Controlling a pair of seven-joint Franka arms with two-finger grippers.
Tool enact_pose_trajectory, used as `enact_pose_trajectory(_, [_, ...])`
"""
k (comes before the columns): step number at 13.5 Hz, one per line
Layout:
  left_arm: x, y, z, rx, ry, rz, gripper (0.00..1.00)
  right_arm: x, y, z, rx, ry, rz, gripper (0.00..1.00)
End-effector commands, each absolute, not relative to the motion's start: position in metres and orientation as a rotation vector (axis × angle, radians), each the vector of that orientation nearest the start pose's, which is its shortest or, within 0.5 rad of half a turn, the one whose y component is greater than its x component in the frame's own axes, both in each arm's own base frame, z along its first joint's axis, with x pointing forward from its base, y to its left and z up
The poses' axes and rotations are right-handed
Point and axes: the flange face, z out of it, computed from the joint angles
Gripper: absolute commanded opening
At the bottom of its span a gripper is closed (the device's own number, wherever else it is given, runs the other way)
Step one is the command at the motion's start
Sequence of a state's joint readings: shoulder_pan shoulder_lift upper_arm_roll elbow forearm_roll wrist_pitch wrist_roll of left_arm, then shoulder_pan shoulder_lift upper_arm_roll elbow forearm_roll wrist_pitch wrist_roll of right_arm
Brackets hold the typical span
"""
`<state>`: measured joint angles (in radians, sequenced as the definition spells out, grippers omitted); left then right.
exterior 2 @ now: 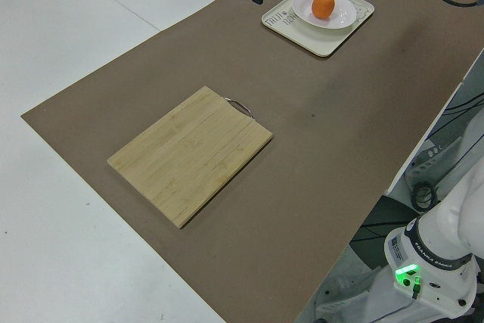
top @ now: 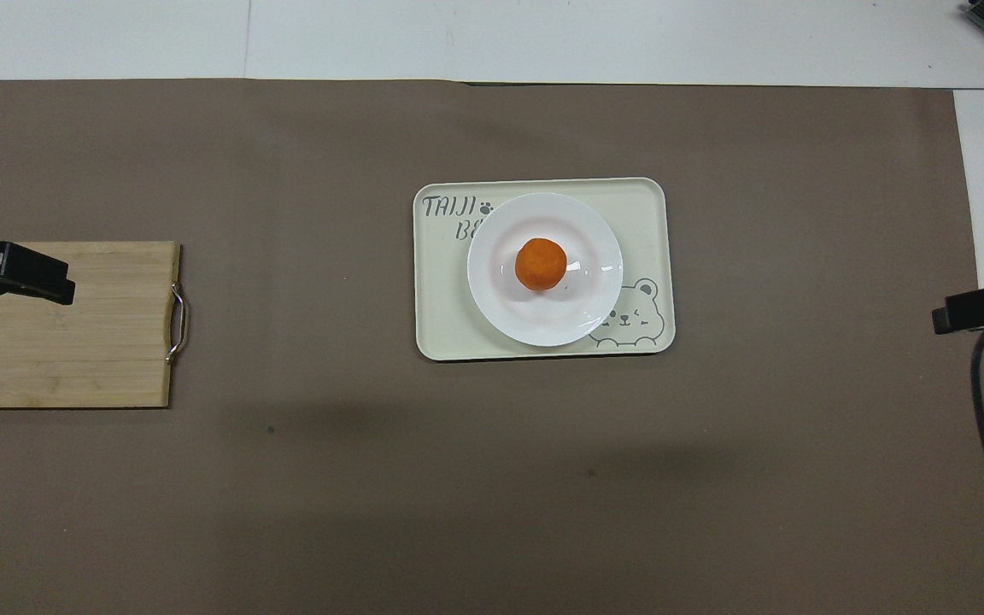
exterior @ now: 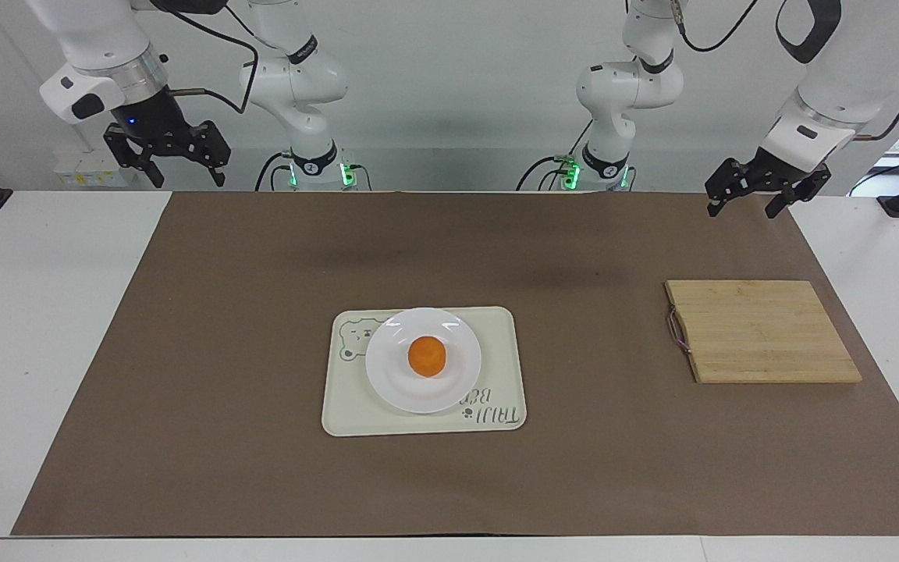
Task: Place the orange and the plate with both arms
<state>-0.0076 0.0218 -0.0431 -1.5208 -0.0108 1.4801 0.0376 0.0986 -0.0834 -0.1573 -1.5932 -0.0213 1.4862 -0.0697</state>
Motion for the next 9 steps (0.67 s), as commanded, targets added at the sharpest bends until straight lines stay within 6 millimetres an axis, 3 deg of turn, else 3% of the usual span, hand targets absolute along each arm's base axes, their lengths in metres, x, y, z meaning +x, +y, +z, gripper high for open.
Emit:
enact_pose_trajectory(1, [0.5494,-0.027,0.6314,-3.132,0.149,0.111,1.0,0.5148,-0.0422,0.6533,-3.171,-0.048,0.018,1.0])
enact_pose_trajectory(9, [0.5498,-0.027,0.6306,-3.132,0.149,0.113,1.0,0.5139,-0.0406,0.6557,-3.151,-0.037,0.03,1.0])
